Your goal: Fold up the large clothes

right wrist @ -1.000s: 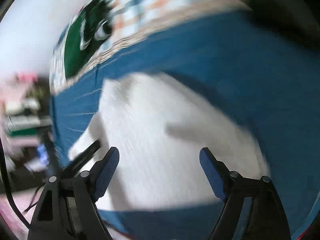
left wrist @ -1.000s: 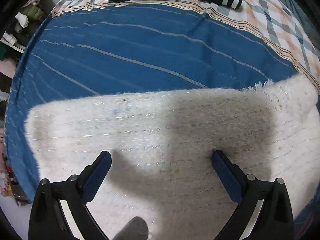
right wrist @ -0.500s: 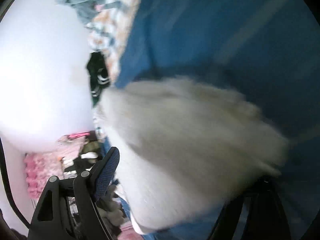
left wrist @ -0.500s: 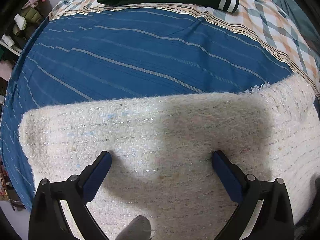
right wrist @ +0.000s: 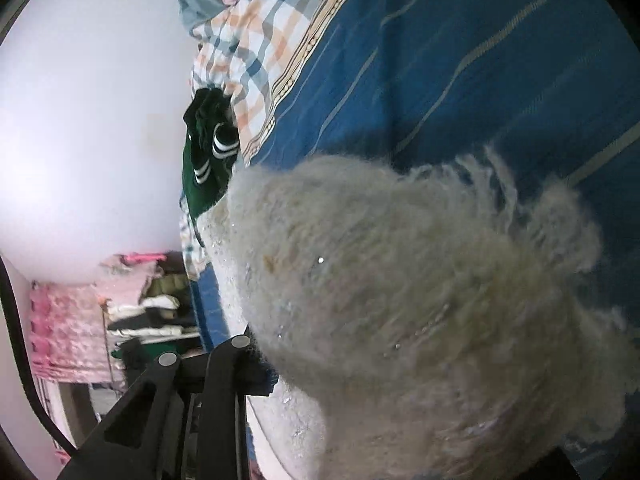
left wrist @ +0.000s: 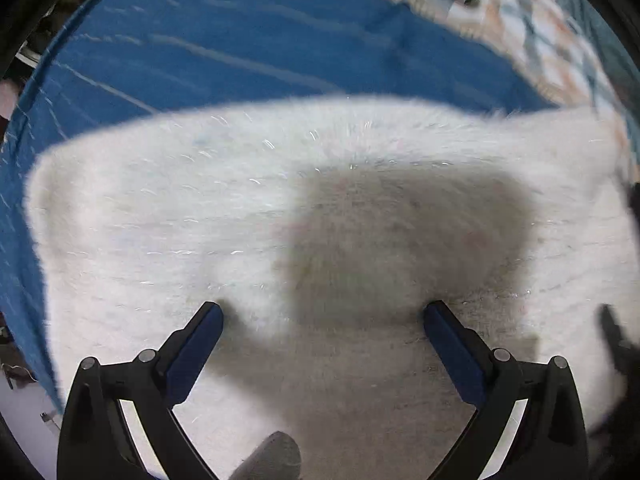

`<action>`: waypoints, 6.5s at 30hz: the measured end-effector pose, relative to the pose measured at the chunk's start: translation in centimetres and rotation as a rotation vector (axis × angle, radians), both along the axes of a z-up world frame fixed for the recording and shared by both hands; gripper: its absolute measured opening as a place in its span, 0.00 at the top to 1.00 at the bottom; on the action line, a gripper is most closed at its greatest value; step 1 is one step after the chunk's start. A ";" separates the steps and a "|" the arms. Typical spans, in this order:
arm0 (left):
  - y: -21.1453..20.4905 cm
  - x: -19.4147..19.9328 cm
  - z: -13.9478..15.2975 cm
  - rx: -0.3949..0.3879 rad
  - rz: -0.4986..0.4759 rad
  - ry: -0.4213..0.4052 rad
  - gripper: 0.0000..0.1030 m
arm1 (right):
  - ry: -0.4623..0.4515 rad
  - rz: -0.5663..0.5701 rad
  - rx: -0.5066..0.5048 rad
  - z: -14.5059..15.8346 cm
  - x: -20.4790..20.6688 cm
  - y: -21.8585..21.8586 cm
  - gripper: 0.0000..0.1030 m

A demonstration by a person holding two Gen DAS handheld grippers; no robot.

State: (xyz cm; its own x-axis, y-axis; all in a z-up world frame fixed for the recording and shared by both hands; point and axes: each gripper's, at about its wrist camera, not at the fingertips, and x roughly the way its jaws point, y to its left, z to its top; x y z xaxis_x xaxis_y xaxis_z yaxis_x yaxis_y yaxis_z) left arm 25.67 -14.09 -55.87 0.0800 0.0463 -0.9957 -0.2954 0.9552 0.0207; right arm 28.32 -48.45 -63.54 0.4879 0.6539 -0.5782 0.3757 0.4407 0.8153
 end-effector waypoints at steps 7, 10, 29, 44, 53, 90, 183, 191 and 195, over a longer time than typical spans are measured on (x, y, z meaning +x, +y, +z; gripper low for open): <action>0.3 0.8 0.0 -0.018 -0.002 -0.040 0.00 | 0.000 0.068 -0.100 1.6 1.0 1.0 0.72; 2.1 -0.4 1.4 -0.058 0.032 -0.057 0.00 | -0.019 0.087 -0.144 3.6 0.8 1.9 0.73; 22.6 -29.7 7.9 0.033 0.732 -0.042 0.00 | -0.466 0.808 -0.628 20.7 -4.7 37.6 0.75; 23.9 -36.9 9.0 -0.262 0.977 -0.284 0.01 | -0.213 1.296 -0.306 13.9 -10.1 46.0 0.30; 28.0 -26.4 2.1 -0.473 0.981 -0.438 0.30 | 0.023 1.048 -0.403 11.6 -4.3 32.0 0.30; 26.3 -25.5 9.6 0.053 0.686 -0.267 0.10 | 0.217 1.265 -0.636 2.8 -5.7 37.9 0.66; 32.6 31.5 9.1 -0.609 0.304 -0.637 0.81 | -0.172 0.496 0.225 6.2 45.9 33.4 0.45; 30.0 33.4 4.6 -0.510 0.202 -0.539 0.76 | -0.052 0.462 0.178 -0.3 52.9 29.3 0.42; 29.8 33.6 5.5 -0.462 0.179 -0.489 0.72 | -0.007 0.451 -0.019 1.6 52.1 31.2 0.22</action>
